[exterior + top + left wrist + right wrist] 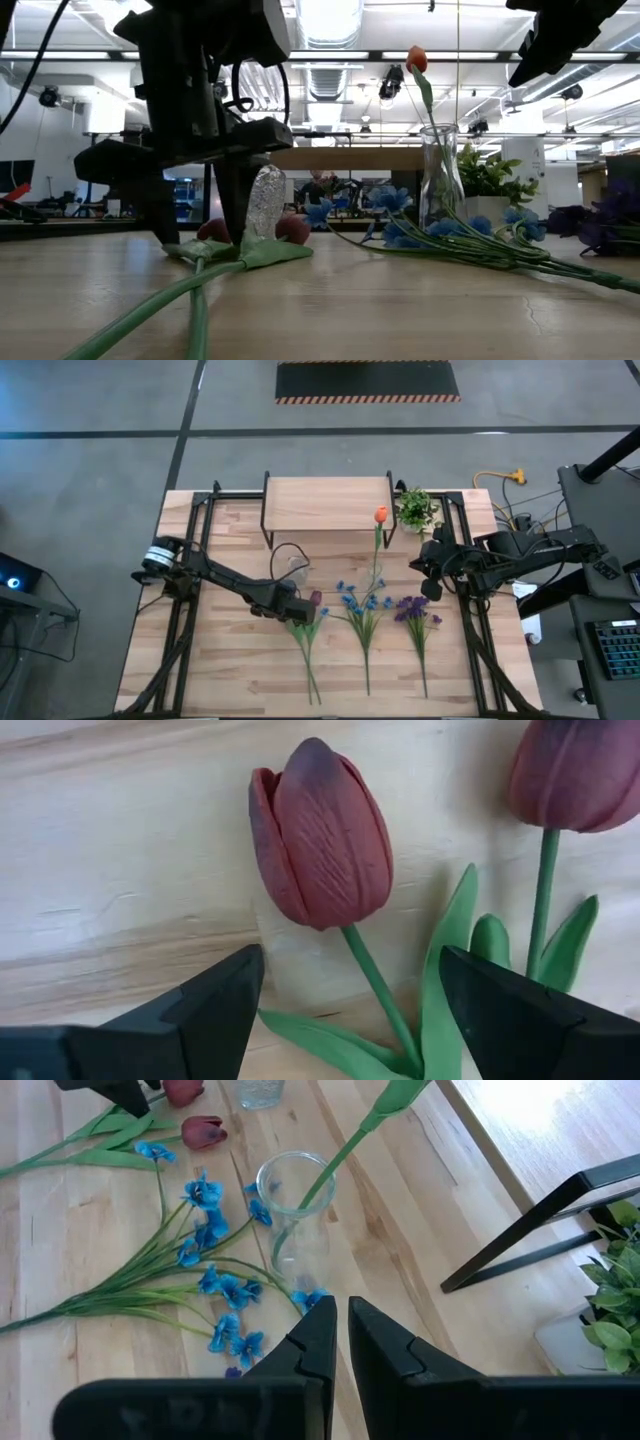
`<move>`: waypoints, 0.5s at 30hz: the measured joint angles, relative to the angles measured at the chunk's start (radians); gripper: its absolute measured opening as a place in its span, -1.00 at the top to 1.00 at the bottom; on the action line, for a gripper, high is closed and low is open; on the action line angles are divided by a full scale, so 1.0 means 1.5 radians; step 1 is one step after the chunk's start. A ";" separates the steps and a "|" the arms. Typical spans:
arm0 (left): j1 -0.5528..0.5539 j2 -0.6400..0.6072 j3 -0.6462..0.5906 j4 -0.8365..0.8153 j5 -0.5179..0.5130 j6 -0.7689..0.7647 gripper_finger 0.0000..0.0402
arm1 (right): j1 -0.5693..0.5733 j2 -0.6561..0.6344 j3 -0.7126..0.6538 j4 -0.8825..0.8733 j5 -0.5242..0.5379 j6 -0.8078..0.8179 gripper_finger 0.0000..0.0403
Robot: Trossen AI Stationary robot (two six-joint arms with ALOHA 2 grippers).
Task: Pick and place flowers into a vace then onto a shelf
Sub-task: Put the left red flower into the right transparent vase
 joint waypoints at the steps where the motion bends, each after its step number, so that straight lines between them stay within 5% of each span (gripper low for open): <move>1: 0.000 0.000 0.000 -0.005 0.001 -0.001 -0.44 | 0.000 0.000 0.000 0.000 0.000 0.000 0.89; 15: -0.012 0.000 -0.001 -0.075 0.050 0.000 -0.44 | 0.000 0.000 0.000 0.000 0.000 0.000 0.89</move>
